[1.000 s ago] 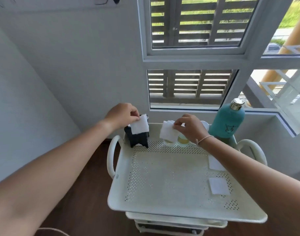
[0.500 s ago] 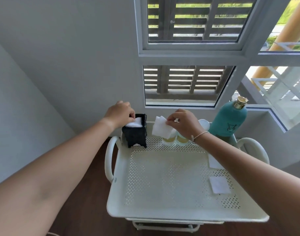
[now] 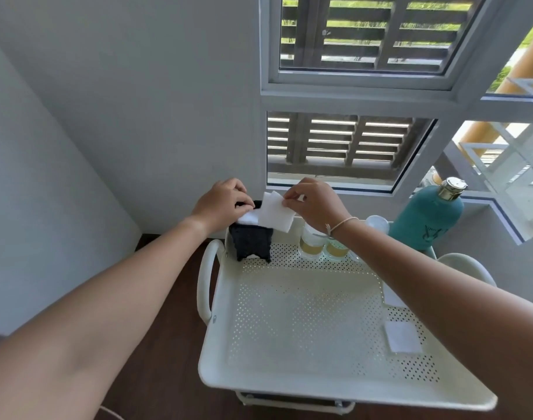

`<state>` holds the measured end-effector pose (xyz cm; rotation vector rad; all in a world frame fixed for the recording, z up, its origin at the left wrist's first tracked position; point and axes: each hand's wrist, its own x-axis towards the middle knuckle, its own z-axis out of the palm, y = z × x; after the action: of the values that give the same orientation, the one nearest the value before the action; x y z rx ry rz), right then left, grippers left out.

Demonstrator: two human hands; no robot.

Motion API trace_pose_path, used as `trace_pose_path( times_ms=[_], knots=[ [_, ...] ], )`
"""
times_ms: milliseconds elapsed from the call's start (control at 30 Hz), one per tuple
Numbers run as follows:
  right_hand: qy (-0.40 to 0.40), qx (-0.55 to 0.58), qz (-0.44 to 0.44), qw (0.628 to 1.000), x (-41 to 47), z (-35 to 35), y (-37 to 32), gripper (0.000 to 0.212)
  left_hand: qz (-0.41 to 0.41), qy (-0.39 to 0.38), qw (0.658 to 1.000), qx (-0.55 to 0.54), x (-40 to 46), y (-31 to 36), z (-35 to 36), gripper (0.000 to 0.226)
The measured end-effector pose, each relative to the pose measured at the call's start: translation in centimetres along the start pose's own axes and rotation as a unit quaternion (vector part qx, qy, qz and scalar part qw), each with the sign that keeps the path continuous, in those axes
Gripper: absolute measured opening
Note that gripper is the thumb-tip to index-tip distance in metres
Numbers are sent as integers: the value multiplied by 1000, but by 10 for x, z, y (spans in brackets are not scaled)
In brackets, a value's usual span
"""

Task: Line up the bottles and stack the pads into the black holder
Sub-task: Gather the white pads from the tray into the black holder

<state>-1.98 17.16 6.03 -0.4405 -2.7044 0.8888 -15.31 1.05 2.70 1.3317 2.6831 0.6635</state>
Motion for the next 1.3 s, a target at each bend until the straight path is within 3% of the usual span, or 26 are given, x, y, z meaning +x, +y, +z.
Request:
trace_pose_path(
  times_ms=[200,400,700,900,1000,1300],
  knots=[
    [-28,-39,-20,999,13,6,-13,19,-81,-67,979,-174,-11,-21,-6,46],
    [-52,-99,-24,993,27,23,-26,21,-72,-158,978,-117,-14,-31,-4,78],
    [-47,-172,-41,983,31,50,-23,19,-72,-147,976,-143,-18,-32,-5,77],
    [12,-83,-44,996,23,56,-23,17,-80,-152,974,-150,-20,-33,-8,79],
    [-38,-86,-49,994,17,59,-24,19,-87,-152,971,-160,-20,-34,-9,81],
    [-147,-267,-28,952,27,59,-34,32,-95,-154,972,-151,-16,-33,-9,85]
  ],
)
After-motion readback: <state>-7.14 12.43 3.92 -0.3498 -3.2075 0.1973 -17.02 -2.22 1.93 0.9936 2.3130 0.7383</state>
